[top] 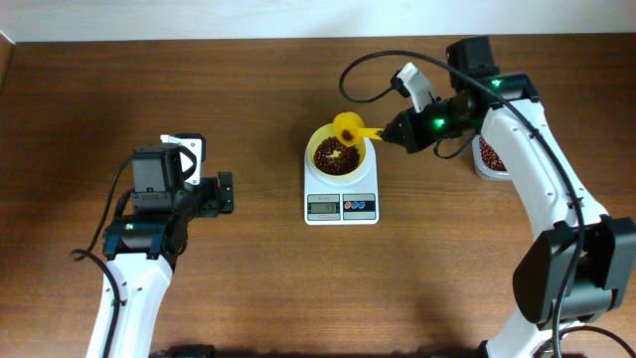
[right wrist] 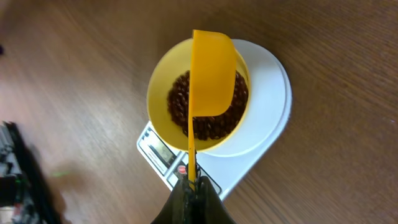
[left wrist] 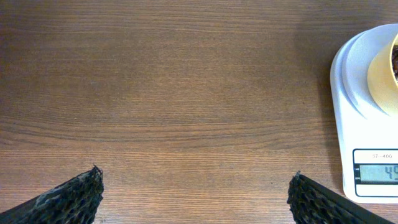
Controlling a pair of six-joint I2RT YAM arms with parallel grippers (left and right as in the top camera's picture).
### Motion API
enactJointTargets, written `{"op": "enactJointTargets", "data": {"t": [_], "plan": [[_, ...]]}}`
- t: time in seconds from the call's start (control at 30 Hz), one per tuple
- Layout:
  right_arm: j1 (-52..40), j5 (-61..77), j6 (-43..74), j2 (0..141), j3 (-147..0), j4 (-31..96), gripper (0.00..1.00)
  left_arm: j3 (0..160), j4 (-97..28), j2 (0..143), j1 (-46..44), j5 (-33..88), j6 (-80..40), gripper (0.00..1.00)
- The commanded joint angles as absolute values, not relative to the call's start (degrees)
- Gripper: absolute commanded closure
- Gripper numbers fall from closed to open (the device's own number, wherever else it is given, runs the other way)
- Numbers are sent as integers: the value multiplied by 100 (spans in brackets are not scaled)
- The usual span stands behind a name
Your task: Scoop item into bowl and weigh 50g on scale
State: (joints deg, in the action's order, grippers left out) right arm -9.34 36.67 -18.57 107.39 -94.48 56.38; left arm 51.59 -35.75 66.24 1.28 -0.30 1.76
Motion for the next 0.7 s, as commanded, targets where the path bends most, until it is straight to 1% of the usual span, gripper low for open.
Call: {"op": "enactJointTargets", "data": {"t": [0.0, 0.17, 0.2, 0.27, 0.3, 0.37, 0.43, 0.5, 0.57, 0.6, 0.67], "plan": [[-1098, 3378, -2196, 10545, -9548, 5616, 96, 5142, -3562, 6654, 156, -69, 246, 1], [-1125, 3140, -2196, 10545, -9548, 5483, 96, 5142, -3562, 6654, 156, -69, 244, 1], [-1168, 3293, -2189, 10545, -9548, 5459, 96, 5142, -3562, 6654, 156, -69, 246, 1], [-1247, 2829, -2211, 10545, -9548, 5481, 96, 5142, -3562, 6654, 156, -69, 246, 1], [-1284, 3085, -2211, 10545, -9548, 5492, 96, 5142, -3562, 6654, 156, -69, 246, 1], [-1315, 2727, -2209, 10545, -9548, 5472, 96, 5142, -3562, 6654, 156, -69, 246, 1], [-1411, 3028, -2464, 10545, -9548, 5509, 96, 5142, -3562, 6654, 156, -69, 246, 1], [-1461, 2545, -2495, 10545, -9548, 5398, 96, 5142, -3562, 6654, 156, -69, 246, 1], [-1463, 2731, -2248, 10545, -9548, 5430, 96, 5142, -3562, 6654, 156, -69, 246, 1], [-1468, 3013, -2340, 10545, -9548, 5465, 96, 5142, -3562, 6654, 156, -69, 244, 1], [-1463, 2882, -2370, 10545, -9548, 5347, 96, 5142, -3562, 6654, 156, -69, 246, 1]]}}
